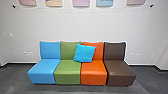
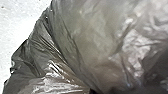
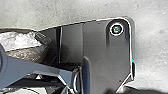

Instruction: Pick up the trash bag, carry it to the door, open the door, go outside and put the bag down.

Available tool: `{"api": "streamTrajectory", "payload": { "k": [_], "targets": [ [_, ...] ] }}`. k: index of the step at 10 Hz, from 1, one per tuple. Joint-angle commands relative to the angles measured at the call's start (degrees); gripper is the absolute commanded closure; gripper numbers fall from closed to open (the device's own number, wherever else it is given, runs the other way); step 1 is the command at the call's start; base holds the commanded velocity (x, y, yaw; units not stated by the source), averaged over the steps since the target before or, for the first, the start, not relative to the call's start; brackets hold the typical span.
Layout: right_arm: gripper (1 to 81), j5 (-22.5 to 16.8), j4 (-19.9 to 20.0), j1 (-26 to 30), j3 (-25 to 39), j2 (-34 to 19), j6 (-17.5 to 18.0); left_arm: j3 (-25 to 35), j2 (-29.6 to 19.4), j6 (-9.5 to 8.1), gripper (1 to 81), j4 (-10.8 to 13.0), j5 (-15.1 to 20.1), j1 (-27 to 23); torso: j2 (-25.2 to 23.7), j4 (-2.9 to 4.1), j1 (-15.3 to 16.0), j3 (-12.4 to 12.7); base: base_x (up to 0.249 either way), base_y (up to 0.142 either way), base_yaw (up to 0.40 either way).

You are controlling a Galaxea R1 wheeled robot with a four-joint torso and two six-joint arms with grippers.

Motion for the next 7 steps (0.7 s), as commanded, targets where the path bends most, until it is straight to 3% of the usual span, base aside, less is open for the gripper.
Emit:
{"api": "streamTrajectory", "payload": {
  "k": [1,3,4,7],
  "targets": [
    [1.0,-3.2,-1.3,0.7,-4.3,2.7,0.0,-1.0,0.4,0.63,81.1,-0.5,3.9,-1.7,5.7,0.00,-3.7,4.4,0.000,0.000,0.000],
    [1.0,-3.2,-1.6,0.5,-6.8,4.6,0.0,-2.3,0.9,1.07,81.1,-0.6,3.3,-1.2,9.9,0.00,-6.4,7.4,0.000,0.000,0.000],
    [1.0,-3.2,-2.0,0.4,-7.8,5.5,0.0,-2.8,1.1,1.07,81.1,-0.6,3.3,-1.1,11.9,0.00,-7.8,4.4,0.000,0.000,0.000],
    [1.0,-3.1,-2.3,-0.2,-11.2,7.8,0.0,-4.6,2.3,1.32,81.1,-0.4,1.3,-0.7,17.1,0.00,-11.2,6.6,0.000,0.000,0.000]
  ]
}}
